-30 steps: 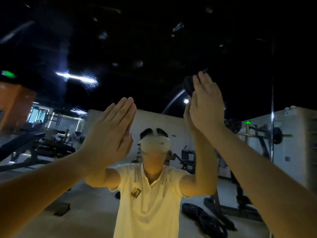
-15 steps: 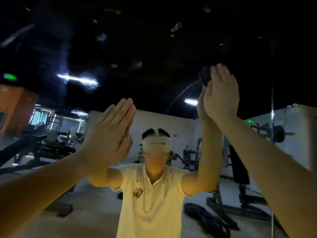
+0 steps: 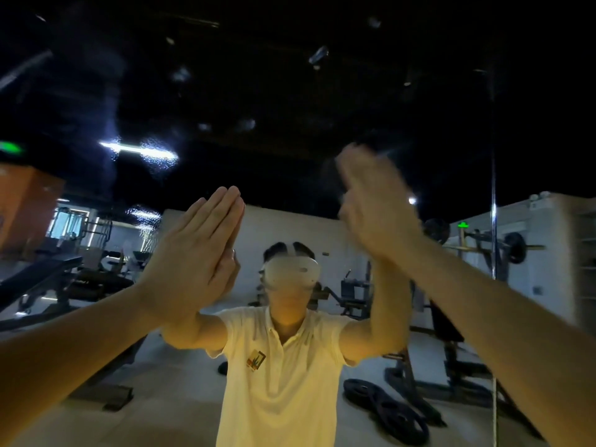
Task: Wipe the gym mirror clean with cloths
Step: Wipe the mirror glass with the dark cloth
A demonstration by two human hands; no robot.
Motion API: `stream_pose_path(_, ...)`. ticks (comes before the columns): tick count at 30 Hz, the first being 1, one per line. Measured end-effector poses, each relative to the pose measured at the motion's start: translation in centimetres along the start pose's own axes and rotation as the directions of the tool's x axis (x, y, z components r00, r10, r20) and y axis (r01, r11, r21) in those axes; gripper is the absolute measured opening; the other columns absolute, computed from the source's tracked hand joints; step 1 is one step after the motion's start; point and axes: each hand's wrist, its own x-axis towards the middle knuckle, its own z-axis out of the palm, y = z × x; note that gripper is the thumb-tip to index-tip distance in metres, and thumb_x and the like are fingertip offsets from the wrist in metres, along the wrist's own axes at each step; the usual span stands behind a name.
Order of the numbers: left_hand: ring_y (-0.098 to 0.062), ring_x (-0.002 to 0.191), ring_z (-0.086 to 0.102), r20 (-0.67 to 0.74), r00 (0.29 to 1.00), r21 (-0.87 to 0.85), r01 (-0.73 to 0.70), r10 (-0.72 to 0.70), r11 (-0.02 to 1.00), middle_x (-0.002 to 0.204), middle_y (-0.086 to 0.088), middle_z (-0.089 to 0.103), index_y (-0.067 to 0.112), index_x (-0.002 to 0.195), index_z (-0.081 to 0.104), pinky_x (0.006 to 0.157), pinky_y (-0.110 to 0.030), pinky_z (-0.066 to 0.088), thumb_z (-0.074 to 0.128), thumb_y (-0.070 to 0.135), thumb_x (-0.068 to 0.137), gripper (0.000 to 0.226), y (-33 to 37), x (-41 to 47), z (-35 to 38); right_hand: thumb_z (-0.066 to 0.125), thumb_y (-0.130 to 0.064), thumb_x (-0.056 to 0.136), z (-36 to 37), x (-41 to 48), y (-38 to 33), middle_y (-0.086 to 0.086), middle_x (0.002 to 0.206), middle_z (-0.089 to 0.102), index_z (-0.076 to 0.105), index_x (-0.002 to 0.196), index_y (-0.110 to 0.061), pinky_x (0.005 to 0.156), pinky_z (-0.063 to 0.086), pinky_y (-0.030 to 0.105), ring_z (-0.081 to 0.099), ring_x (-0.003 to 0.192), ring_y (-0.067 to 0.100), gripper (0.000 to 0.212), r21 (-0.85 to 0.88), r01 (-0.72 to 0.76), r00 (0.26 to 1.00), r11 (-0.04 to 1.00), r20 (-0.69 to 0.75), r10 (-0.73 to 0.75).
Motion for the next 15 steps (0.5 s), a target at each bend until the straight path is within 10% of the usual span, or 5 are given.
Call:
stream_pose_path(3,-0.026,0.161,0.005,-0.003,1.0,0.004,0.006,-0.006,1.0,0.173,-0.015,0.007,0.002,0.164,0.013,0.127,-0.054,0.02,0.022,0.035,0.103,0.07,0.3,0.0,0.1,0.03,-0.029,0.107,-0.1,2.8,2.8,0.014,0.169,0.019,0.02,0.162,-0.009,0.126,0.019,0.051,0.016,0.157,0.028,0.06,-0.041,-0.43,0.902,0.902,-0.057,0.427)
stream_pose_path(5,-0.026,0.161,0.006,-0.011,1.0,0.008,0.01,-0.01,1.0,0.173,-0.015,0.007,0.002,0.164,0.013,0.127,-0.053,0.02,0.023,0.035,0.103,0.07,0.4,0.0,0.2,0.023,-0.036,0.108,0.8,2.4,-0.1,0.016,0.17,0.015,0.016,0.162,-0.007,0.127,0.017,0.052,0.011,0.158,0.03,0.062,-0.006,-0.465,0.881,0.885,-0.094,0.463)
stream_pose_path(9,-0.025,0.161,0.005,-0.004,1.0,0.007,0.017,-0.017,1.0,0.173,-0.014,0.007,0.003,0.164,0.013,0.128,-0.053,0.02,0.024,0.033,0.102,0.07,0.4,0.0,0.1,0.028,-0.033,0.101,2.9,-4.4,-10.0,0.021,0.17,0.008,0.014,0.162,-0.005,0.125,0.016,0.056,0.004,0.158,0.036,0.069,-0.04,0.088,0.995,0.995,0.059,-0.086)
stream_pose_path(15,-0.027,0.16,0.01,0.048,0.998,0.019,-0.028,0.027,0.999,0.173,-0.015,0.011,0.002,0.164,0.015,0.126,-0.053,0.022,0.022,0.034,0.103,0.069,-0.4,0.1,-0.8,0.044,-0.032,0.097,1.8,-7.7,-8.3,0.012,0.169,0.019,0.022,0.16,-0.011,0.128,0.001,0.049,0.015,0.157,0.028,0.07,-0.088,0.516,0.851,0.852,0.173,-0.497)
